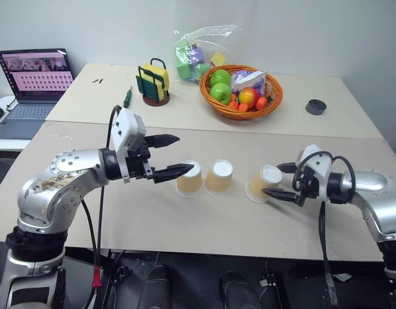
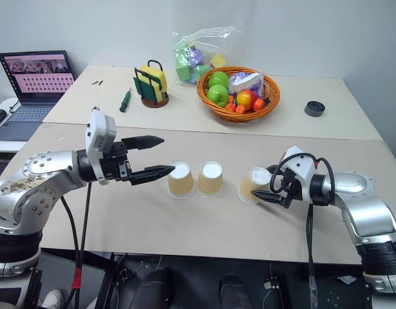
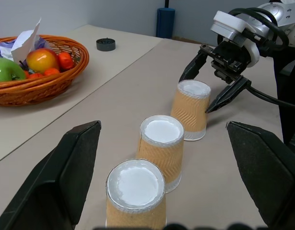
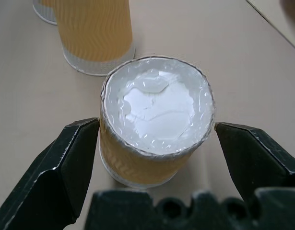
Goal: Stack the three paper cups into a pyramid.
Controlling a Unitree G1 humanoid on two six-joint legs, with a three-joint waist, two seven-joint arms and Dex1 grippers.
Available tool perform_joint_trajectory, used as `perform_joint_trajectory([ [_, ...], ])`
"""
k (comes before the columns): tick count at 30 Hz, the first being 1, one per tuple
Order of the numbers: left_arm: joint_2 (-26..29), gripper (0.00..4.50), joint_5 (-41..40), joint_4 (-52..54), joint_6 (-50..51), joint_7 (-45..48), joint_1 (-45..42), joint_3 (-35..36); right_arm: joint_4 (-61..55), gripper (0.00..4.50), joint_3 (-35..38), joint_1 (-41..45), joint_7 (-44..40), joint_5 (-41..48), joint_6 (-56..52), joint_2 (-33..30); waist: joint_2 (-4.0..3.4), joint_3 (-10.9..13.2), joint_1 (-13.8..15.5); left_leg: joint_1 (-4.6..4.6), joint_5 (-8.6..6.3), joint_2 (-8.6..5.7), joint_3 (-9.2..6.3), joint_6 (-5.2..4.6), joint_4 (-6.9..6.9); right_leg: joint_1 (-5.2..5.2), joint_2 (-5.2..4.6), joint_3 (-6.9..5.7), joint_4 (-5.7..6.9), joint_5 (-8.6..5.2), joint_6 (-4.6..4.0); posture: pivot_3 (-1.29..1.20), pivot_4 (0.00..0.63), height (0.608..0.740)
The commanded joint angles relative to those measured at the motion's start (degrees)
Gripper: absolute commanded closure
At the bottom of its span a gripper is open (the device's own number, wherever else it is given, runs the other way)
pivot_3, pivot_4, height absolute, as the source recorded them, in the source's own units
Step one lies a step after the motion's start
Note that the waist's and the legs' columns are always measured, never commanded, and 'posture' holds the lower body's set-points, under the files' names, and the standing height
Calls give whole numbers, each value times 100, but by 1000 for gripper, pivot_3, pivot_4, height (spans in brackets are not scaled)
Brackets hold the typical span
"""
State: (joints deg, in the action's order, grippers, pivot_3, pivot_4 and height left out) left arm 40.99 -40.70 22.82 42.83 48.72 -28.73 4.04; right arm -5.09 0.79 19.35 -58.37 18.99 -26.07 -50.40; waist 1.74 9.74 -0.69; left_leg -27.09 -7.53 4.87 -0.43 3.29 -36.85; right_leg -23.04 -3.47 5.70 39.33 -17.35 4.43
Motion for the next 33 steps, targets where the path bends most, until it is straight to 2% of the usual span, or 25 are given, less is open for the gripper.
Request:
perform_joint_trajectory([
  [1,74,0,-78,186,-1,-13,-25,134,-81,1467,116,173,29,-7,91,34,0,0,0,0,0,0,0,0,0,0,0,0,0,0,0,0,150,675],
  [3,77,0,-80,193,1,-19,-14,136,-137,1909,141,200,-8,47,61,53,0,0,0,0,0,0,0,0,0,0,0,0,0,0,0,0,150,675],
  [10,94,0,-46,207,-28,-29,43,105,-213,1909,126,560,-195,148,-5,9,-1,0,-1,0,0,0,0,0,0,0,0,0,0,0,0,0,150,675],
  [14,100,0,12,121,-76,30,36,49,-176,1909,139,1756,-939,490,-182,-286,-41,28,-35,-6,1,0,2,1,-3,-8,0,3,0,4,1,0,150,675],
  [19,28,0,57,53,-138,85,-7,-64,552,1909,-216,3351,-2110,749,-357,-406,-45,31,-17,-4,0,3,0,2,7,-9,3,-1,3,-1,-6,0,150,675],
  [22,-13,0,87,26,-171,89,-14,-103,1138,1909,-559,4128,-2586,585,-273,-223,-43,33,-14,-7,-1,2,1,1,8,-10,1,-2,-3,-1,-7,0,150,675],
  [25,-37,0,85,50,-178,72,16,-92,1267,1909,-935,4669,-2617,513,-440,273,-44,33,-15,-8,-1,2,1,1,9,-13,1,-4,-2,-1,-7,0,150,675],
  [29,-58,0,75,124,-150,34,54,-64,1299,1909,-1417,4827,-2462,189,-369,936,-44,33,-47,-9,-1,3,1,1,9,-19,2,-3,9,-1,-8,0,150,675],
  [33,-41,0,58,156,-127,4,72,-20,1408,1909,-1692,4788,-2473,-37,-216,1299,-46,36,20,-16,0,2,0,2,8,-25,1,-6,16,-1,-8,0,150,675],
])
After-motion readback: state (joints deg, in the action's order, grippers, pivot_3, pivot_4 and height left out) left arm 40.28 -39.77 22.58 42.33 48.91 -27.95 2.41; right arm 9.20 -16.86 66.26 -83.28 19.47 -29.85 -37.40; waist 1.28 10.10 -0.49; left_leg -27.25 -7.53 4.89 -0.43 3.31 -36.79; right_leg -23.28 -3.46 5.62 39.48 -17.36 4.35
